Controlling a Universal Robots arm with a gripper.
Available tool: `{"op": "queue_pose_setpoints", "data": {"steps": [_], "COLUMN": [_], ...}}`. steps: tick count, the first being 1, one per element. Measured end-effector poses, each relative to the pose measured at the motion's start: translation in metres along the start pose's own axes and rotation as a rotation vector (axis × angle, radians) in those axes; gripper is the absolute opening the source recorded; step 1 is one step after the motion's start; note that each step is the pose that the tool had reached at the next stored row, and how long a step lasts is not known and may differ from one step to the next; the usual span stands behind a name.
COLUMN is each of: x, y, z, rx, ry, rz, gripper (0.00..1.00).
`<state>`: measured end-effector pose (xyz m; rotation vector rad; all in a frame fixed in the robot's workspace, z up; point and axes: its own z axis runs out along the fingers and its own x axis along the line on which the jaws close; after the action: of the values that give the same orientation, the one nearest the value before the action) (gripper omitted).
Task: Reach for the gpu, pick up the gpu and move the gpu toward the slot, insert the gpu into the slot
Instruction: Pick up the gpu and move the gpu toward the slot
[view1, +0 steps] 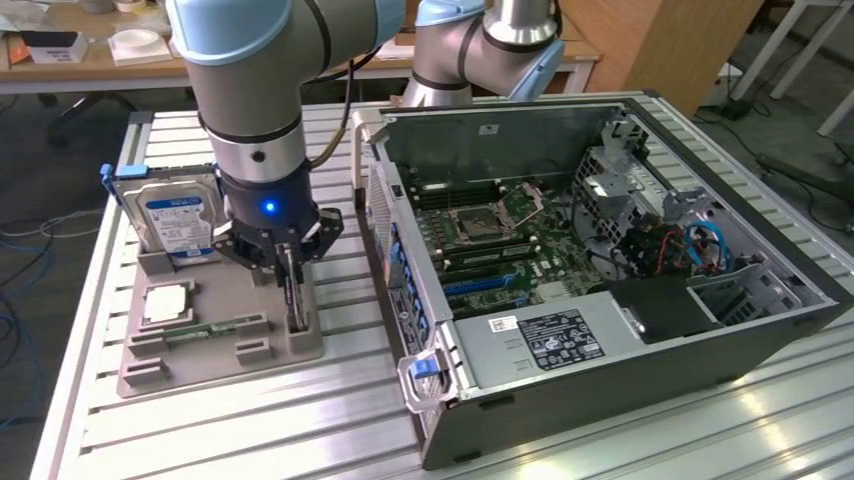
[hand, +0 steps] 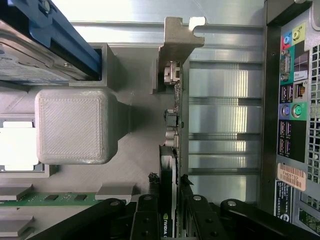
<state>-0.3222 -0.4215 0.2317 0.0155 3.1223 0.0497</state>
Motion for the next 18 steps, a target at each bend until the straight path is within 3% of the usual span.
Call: {"op": "queue_pose_setpoints", "data": {"steps": [6,18], "x": [0.000,-0.001], "y": [0.0002,0.0018], "z": [-0.0034,-0.0576], "rx": [-0.0016,-0.0014], "ry": [-0.0004,-0.0003], "rz": [0.000,0.000], "gripper": [0.26,0.26]}}
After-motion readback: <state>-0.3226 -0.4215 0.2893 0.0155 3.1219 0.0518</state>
